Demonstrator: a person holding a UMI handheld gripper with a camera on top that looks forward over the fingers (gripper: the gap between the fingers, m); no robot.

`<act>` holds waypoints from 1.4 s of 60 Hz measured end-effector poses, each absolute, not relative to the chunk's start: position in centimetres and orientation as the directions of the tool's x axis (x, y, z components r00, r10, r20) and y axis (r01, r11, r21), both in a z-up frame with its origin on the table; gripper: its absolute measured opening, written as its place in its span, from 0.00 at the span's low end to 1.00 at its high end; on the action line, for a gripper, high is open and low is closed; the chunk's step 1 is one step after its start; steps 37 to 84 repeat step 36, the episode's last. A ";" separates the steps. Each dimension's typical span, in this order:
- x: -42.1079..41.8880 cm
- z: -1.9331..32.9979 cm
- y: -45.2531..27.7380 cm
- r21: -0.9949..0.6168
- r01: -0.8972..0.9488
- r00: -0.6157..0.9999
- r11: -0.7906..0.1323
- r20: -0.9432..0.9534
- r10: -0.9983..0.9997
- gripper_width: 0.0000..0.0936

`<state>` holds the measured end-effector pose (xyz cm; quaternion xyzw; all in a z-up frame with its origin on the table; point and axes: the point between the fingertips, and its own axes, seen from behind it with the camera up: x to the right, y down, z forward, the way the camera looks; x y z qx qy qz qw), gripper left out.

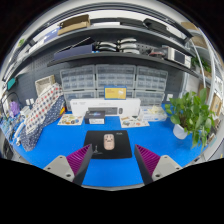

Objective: Arrange mouse

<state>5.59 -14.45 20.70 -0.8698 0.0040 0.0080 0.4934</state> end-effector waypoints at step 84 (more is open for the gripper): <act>8.5 20.8 -23.8 -0.859 -0.062 0.997 -0.507 -0.081 0.014 0.89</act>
